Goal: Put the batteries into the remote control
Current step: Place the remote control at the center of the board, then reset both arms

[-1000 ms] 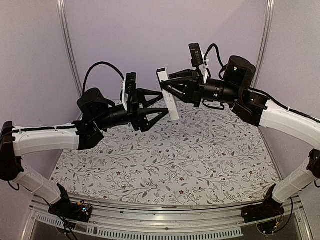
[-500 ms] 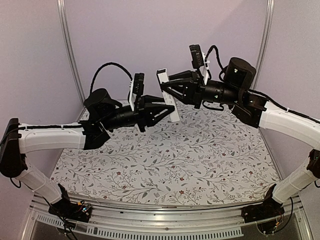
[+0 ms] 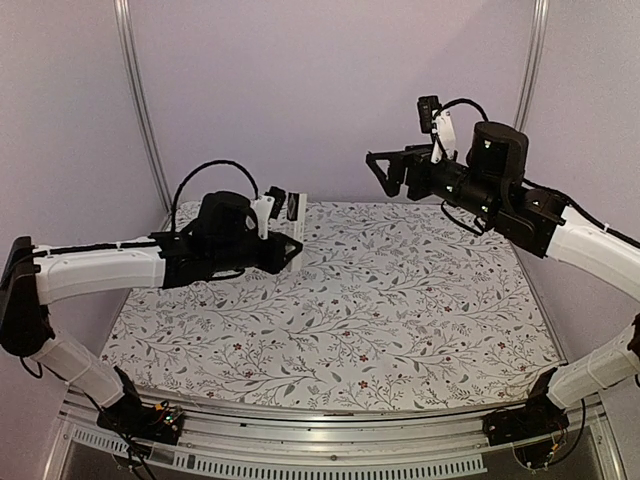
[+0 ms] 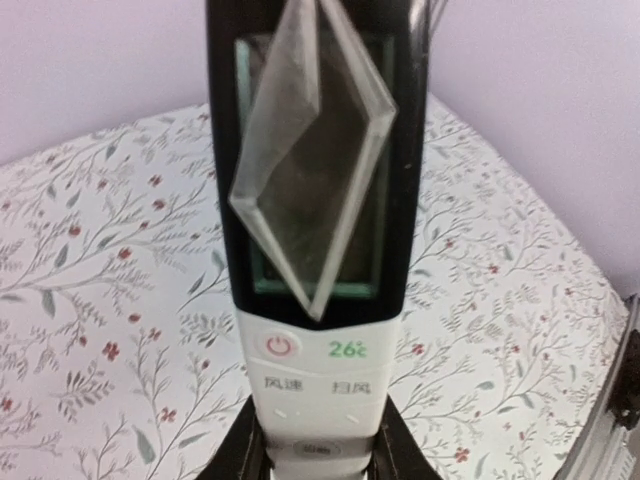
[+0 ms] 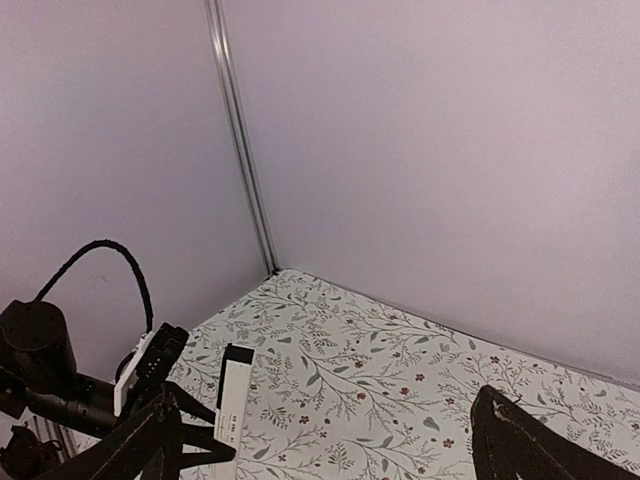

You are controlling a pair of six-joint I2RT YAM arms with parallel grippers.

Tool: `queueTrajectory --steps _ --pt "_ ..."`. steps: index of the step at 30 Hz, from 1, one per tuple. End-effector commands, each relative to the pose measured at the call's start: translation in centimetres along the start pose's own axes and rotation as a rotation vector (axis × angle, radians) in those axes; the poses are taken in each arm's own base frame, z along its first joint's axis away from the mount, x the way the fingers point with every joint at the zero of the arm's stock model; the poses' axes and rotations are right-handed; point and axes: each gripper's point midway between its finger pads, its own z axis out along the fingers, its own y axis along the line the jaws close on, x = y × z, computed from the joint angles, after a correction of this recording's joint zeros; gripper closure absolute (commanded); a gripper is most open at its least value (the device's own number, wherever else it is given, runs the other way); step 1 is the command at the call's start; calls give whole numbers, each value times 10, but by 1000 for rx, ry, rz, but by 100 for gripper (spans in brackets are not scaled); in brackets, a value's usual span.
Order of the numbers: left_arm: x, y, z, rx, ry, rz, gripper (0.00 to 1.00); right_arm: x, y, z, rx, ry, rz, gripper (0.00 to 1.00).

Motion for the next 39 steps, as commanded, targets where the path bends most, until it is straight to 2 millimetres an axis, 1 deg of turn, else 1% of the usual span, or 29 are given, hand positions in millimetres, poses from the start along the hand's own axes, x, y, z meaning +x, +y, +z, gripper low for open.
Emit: queueTrajectory --steps 1,4,7,10,13,15,16,17,18,20,21,23,25,28,30,31,32,34,35,37,38,39 --pt "88 78 2 -320 322 -87 100 48 -66 -9 334 189 -23 1" --pt "124 102 5 -407 427 -126 100 64 -71 -7 354 240 -26 1" --pt "152 117 9 -458 512 -145 100 77 -74 -4 365 282 -34 1" --pt "171 128 13 -479 571 -161 100 86 -77 -2 378 310 -44 1" --pt "183 136 15 -492 621 -151 99 93 -77 0 375 329 -50 1" --pt "189 139 17 -491 645 -151 96 96 -77 1 374 339 -54 1" --pt "191 139 18 -482 656 -154 94 97 -78 1 377 342 -56 1" --pt "194 139 19 -475 667 -156 88 98 -79 1 378 347 -57 1" --pt "195 138 21 -463 673 -160 80 100 -79 1 380 353 -60 1" --pt "193 135 23 -441 672 -164 57 103 -81 2 385 362 -65 1" --pt "191 133 25 -429 666 -166 46 104 -82 2 387 367 -66 1" --pt "181 127 26 -391 642 -170 35 106 -86 2 392 372 -57 1" --pt "160 123 27 -372 590 -169 27 108 -91 1 398 376 -45 1" --pt "114 117 23 -355 464 -155 24 114 -106 -1 406 389 -16 1" --pt "78 113 16 -351 342 -144 21 121 -130 -6 430 396 18 1" --pt "59 116 9 -365 270 -141 20 127 -143 -10 439 403 42 1" --pt "39 120 -3 -390 185 -141 18 131 -155 -16 438 403 77 1" --pt "20 142 -26 -495 61 -146 15 140 -183 -31 472 384 121 1" --pt "15 156 -38 -558 10 -153 13 144 -196 -39 494 371 137 1" --pt "13 185 -62 -669 -65 -181 9 144 -221 -62 527 307 186 1" --pt "16 200 -72 -713 -82 -202 8 150 -230 -71 518 292 220 1" --pt "25 213 -81 -747 -80 -228 8 147 -247 -90 540 236 267 1"
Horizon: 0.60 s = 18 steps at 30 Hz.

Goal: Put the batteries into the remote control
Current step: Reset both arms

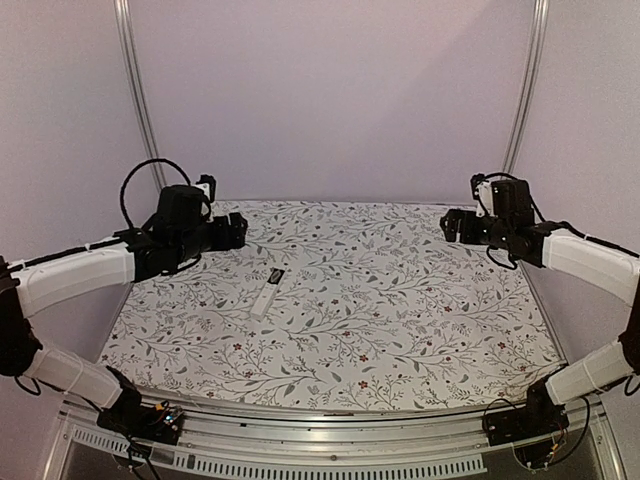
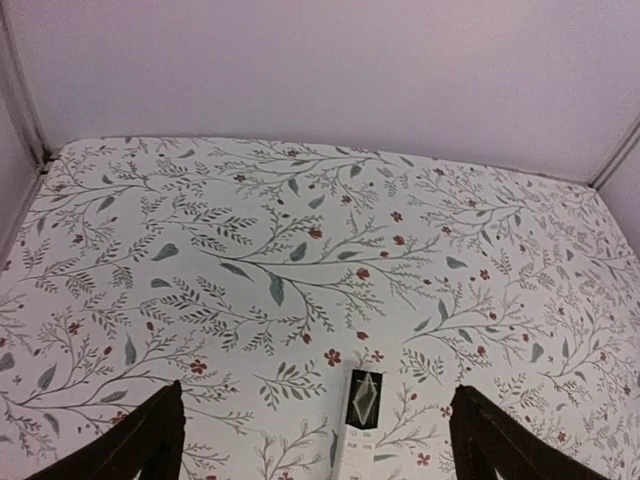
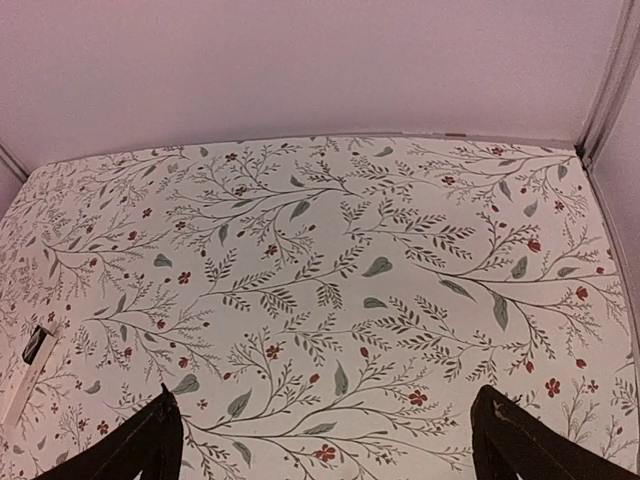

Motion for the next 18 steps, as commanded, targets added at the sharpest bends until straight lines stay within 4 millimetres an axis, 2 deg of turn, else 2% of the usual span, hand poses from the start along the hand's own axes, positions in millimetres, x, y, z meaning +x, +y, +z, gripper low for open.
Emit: queueTrajectory --steps 1,3,6,9,11,14,18 --pt "6 92 2 -270 -96 -108 8 -7 -56 -24 -75 -149 204 1" --pt "17 125 -1 -358 -116 -162 7 8 -80 -33 -90 -187 304 1" --pt "44 174 -11 -504 -133 -273 5 32 -99 -42 -15 -208 332 1" --pt "60 204 -20 -583 -173 -338 6 53 -108 -46 37 -202 318 1" --pt "64 212 -23 -615 -193 -350 6 66 -110 -45 54 -185 314 1" --pt "63 211 -19 -594 -200 -341 6 74 -115 -44 75 -177 313 1" --pt "58 210 -13 -594 -190 -324 6 72 -114 -43 70 -191 314 1"
